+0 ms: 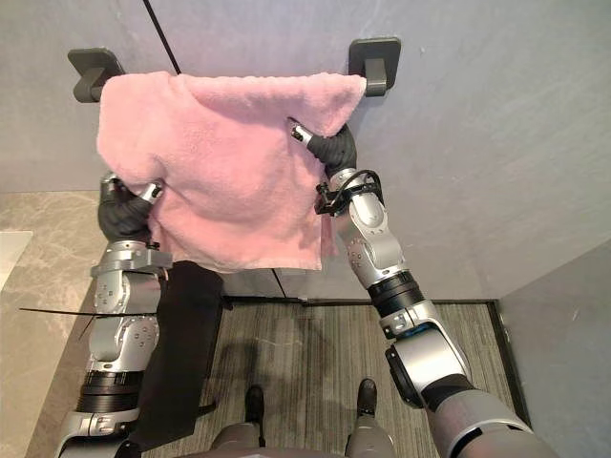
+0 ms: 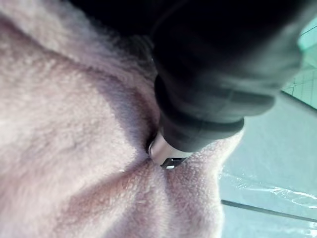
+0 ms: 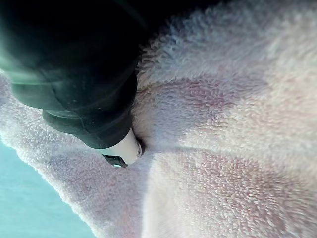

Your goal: Organize washtable

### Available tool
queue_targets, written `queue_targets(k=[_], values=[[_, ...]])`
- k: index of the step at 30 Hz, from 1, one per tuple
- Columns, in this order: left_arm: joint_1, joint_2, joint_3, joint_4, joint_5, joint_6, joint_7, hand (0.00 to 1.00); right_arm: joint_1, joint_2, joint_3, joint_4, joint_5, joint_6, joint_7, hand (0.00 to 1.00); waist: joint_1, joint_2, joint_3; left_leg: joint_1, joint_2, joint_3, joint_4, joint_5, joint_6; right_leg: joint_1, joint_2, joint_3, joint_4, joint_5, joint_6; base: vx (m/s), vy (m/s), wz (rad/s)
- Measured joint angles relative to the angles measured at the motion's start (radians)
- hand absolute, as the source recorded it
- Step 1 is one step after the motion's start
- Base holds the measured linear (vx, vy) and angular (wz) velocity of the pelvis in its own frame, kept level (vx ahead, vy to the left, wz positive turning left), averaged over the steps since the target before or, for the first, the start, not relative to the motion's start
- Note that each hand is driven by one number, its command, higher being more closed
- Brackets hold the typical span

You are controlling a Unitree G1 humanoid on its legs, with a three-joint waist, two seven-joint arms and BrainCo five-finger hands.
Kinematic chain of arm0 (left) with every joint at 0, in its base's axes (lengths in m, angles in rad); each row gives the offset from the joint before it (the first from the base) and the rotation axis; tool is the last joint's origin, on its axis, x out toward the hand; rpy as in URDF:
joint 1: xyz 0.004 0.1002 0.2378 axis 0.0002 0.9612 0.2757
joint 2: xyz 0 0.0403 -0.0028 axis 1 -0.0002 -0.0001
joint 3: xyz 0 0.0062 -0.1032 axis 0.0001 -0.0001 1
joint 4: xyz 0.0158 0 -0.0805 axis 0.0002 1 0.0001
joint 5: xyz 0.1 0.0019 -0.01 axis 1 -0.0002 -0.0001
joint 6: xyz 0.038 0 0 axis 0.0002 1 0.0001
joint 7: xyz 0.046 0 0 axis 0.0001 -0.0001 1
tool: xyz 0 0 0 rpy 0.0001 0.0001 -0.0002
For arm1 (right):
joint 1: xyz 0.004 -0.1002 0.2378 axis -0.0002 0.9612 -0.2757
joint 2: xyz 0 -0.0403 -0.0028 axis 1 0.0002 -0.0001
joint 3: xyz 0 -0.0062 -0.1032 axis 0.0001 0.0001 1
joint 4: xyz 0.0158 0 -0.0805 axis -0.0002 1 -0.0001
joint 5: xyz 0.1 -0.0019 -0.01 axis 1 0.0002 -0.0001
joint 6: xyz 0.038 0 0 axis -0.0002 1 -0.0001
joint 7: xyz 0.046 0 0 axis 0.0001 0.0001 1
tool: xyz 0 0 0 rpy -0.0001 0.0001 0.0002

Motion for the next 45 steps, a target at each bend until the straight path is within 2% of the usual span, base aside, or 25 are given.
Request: queue_targets(k=[4,8,9,11,14,15,24,30,35,40,42,45], values=[[-0.002,0.0,0.012,0.023,0.012,-0.001,0.0,1.0,0.028,0.003,0.0,-0.029,-0.01,0.0,0.018,1.0,-0.002,-0.004,-0.003,0.004,0.0,0.001,-0.003,0.0,0.001,0.004,0.0,0.001,0.0,0.0,0.0,0.0,0.0,0.0],[-0.015,0.0,0.012,0.097,0.02,0.0,0.001,1.0,0.06,0.002,0.0,-0.044,-0.01,-0.001,0.036,1.0,-0.007,-0.026,-0.015,0.006,0.001,0.004,-0.003,0.0,0.0,0.004,0.0,0.005,0.0,0.0,0.0,0.0,0.0,-0.01],[-0.025,0.0,0.012,0.112,0.02,0.001,0.002,1.0,0.065,0.002,0.0,-0.044,-0.01,-0.001,0.036,0.0,-0.007,-0.033,-0.019,0.007,0.0,0.006,-0.002,0.0,0.0,0.004,0.0,0.007,-0.001,0.0,0.0,0.0,0.0,-0.04],[-0.045,0.005,0.012,0.139,0.02,0.001,0.016,1.0,0.081,0.003,0.001,-0.05,-0.01,-0.001,0.038,0.0,-0.009,-0.045,-0.027,0.01,0.0,0.011,0.0,0.0,0.0,0.004,0.0,0.012,-0.001,0.0,0.0,0.0,0.0,-0.05],[-0.06,0.005,0.012,0.166,0.02,0.001,0.018,1.0,0.093,0.002,0.002,-0.068,-0.01,-0.001,0.039,0.0,-0.01,-0.046,-0.027,0.012,0.0,0.013,0.0,0.0,0.0,0.005,0.0,0.014,-0.001,0.0,0.0,0.0,0.0,-0.01],[-0.061,0.005,0.012,0.171,0.02,0.001,0.018,0.0,0.093,0.002,0.003,-0.068,-0.01,-0.001,0.039,0.0,-0.011,-0.046,-0.027,0.013,0.001,0.014,0.0,0.0,0.0,0.005,0.0,0.015,-0.001,0.0,0.0,0.0,0.0,0.0],[-0.044,0.005,0.013,0.19,0.02,0.003,0.016,0.0,0.137,-0.008,0.006,-0.068,-0.009,-0.001,0.048,0.0,-0.021,-0.047,-0.027,0.025,0.001,0.019,0.001,-0.001,0.0,0.014,0.0,0.017,-0.004,0.0,0.0,-0.01,0.004,-0.01],[0.065,-0.005,0.013,0.189,0.086,0.027,-0.009,0.0,0.338,-0.023,0.053,-0.068,-0.02,0.025,0.112,0.0,-0.024,-0.046,-0.027,0.026,0.003,0.021,0.0,-0.003,-0.001,0.013,0.002,0.018,-0.004,-0.001,0.0,-0.01,0.002,-0.01],[0.182,-0.081,0.032,0.186,0.158,0.056,-0.032,0.0,0.494,-0.011,0.057,-0.137,-0.042,0.042,0.159,0.0,-0.027,-0.041,-0.031,0.026,0.004,0.026,-0.005,-0.008,-0.001,0.01,0.004,0.018,-0.004,-0.018,0.003,-0.03,0.002,-0.02],[0.347,-0.174,0.045,0.183,0.212,0.079,-0.074,0.0,0.722,0.006,0.093,-0.2,-0.072,0.043,0.234,0.0,-0.03,-0.009,-0.072,0.025,0.005,0.042,-0.005,-0.015,-0.003,-0.001,0.005,0.029,-0.004,-0.024,0.005,0.01,0.006,-0.08],[0.389,-0.193,0.044,0.167,0.229,0.085,-0.089,0.0,0.784,0.015,0.092,-0.205,-0.081,0.045,0.245,0.0,-0.032,-0.007,-0.074,0.028,0.005,0.047,-0.005,-0.015,-0.003,-0.002,0.006,0.035,-0.004,-0.025,0.005,0.0,0.005,-0.08],[0.506,-0.212,0.016,0.102,0.274,0.091,-0.142,0.0,0.912,0.014,0.096,-0.282,-0.089,0.068,0.291,0.0,-0.052,-0.008,-0.075,0.031,0.005,0.05,-0.003,-0.017,-0.004,-0.001,0.006,0.037,-0.004,-0.027,0.008,0.0,0.002,-0.02]])
